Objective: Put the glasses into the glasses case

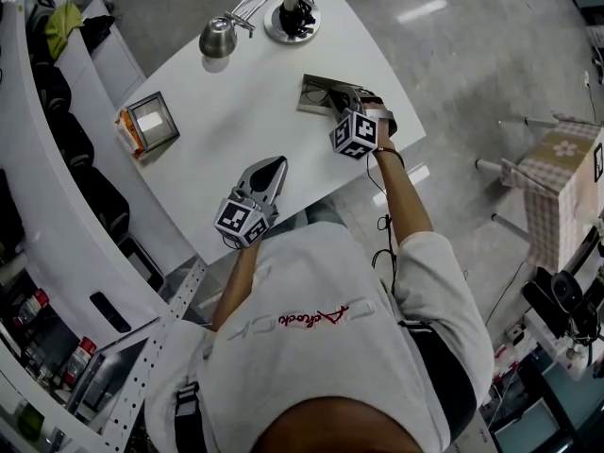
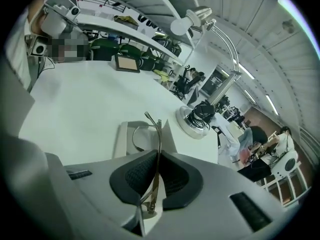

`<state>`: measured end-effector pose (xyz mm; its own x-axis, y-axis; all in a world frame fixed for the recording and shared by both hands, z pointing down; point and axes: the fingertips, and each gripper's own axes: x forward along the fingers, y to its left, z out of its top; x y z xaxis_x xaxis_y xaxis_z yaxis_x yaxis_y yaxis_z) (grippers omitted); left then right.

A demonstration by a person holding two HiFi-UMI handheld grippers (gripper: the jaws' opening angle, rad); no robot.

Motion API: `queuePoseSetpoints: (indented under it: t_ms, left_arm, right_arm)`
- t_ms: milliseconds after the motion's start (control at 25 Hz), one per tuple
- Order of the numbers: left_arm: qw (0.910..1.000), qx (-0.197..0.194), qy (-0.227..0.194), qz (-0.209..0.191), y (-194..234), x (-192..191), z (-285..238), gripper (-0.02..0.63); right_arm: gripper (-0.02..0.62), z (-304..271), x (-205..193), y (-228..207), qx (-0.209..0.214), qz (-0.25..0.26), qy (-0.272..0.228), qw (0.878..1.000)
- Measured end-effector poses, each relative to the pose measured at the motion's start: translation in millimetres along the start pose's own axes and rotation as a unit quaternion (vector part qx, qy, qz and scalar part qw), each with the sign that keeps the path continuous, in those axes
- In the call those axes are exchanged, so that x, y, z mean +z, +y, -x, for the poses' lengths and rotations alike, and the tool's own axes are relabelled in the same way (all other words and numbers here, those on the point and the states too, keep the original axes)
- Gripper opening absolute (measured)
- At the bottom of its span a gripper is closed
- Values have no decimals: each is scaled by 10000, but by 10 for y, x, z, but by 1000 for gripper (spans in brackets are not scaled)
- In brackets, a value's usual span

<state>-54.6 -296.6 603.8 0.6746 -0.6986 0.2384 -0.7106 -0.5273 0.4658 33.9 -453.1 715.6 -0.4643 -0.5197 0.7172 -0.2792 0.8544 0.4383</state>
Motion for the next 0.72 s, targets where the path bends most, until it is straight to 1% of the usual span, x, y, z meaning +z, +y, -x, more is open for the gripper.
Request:
queuePoseSetpoints:
  t_ms: [200,360,440,720]
  left_arm:
    - [10000,13,-1,20,8,-7,8,9]
    - [10000,23,-19,25,21,1,7,9]
    - [10000,40,-19,29,36,3,10,9]
    - [10000,47,-10,44,52,0,7,9]
  right_arm:
    - [9,-65,-13,-9,91,-41,129,9999]
    - [9,-135,-89,95,287,167,275,9991]
    - [9,-156,-109,110,329,69,272,9991]
    - [14,-179,-109,110,288,35,210,9994]
